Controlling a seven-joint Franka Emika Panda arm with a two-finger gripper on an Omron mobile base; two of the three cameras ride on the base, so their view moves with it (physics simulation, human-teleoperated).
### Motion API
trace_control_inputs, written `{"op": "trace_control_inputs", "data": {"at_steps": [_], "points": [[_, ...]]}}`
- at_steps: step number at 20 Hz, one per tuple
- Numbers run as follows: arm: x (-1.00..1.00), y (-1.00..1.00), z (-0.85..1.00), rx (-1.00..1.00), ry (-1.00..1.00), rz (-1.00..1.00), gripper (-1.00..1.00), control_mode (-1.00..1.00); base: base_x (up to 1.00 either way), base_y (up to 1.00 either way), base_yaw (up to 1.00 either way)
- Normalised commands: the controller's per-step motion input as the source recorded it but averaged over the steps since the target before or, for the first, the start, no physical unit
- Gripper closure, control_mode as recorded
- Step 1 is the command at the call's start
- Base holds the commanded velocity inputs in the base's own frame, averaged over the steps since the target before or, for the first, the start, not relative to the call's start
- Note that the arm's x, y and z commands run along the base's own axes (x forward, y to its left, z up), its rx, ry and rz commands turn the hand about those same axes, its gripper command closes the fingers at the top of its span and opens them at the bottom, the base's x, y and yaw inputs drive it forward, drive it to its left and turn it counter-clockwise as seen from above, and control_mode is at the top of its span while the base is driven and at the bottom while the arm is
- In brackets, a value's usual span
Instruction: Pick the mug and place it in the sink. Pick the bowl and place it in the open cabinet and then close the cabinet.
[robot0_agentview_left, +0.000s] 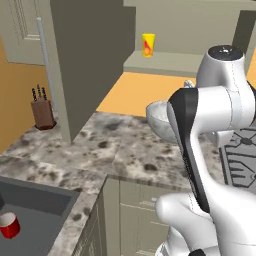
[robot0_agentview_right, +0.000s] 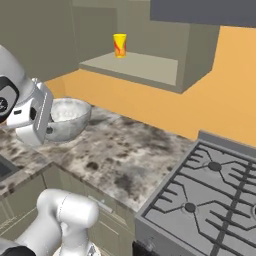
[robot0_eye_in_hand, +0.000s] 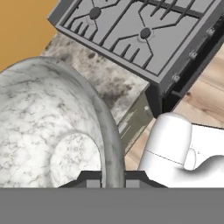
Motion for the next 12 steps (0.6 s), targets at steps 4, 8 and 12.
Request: {"op": "trace_control_inputs", "data": {"at_steps": [4,8,12], "points": [[0.00,0.00,0.00,0.00,0.00,0.00,1.00,1.00,0.00,-0.57,-0.14],[0.00,0.00,0.00,0.00,0.00,0.00,1.00,1.00,-0.48,-0.79,0.01],[0.00,0.00,0.00,0.00,0.00,0.00,1.00,1.00,-0.26,-0.76,0.00]]}}
